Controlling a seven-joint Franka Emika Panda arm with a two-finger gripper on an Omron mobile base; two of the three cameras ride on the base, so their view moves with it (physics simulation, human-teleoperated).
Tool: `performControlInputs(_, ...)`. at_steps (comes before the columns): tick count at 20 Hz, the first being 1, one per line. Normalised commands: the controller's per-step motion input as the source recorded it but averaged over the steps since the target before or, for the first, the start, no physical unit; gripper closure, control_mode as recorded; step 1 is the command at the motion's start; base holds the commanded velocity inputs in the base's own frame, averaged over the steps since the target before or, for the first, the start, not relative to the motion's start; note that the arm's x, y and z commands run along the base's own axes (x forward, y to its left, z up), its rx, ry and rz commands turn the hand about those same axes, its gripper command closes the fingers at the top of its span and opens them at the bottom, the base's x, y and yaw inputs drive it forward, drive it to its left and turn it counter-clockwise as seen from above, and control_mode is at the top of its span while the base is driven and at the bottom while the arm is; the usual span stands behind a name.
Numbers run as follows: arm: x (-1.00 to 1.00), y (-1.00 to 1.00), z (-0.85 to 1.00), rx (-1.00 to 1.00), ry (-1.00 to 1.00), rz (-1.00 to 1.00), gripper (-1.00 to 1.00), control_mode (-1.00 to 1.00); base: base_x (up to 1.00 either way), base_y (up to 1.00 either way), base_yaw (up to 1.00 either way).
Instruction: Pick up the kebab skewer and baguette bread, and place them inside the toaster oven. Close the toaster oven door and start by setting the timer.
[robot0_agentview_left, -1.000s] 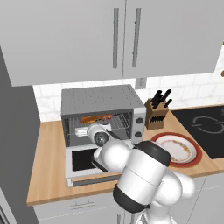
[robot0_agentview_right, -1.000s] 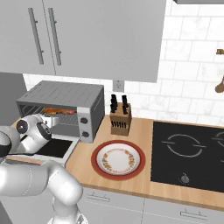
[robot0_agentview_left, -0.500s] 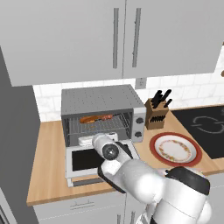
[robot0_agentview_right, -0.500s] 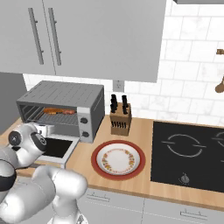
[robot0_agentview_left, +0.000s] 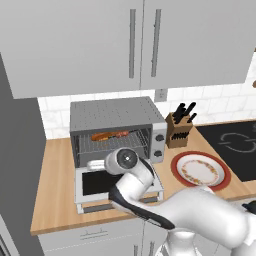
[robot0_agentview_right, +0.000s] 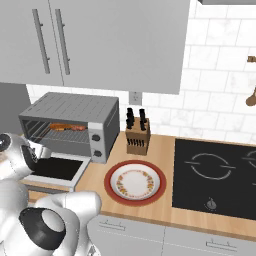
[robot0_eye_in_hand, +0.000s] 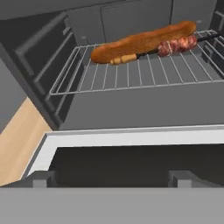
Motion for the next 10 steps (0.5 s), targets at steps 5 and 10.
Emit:
performControlInputs(5, -0.54, 0.03, 0.00, -0.01, 0.17, -0.02, -1.00, -1.00, 0.00, 0.00, 0.00)
performControlInputs(10, -0.12, 0.10, -0.21, -0.01, 0.00, 0.00, -1.00, -1.00, 0.00, 0.00, 0.00)
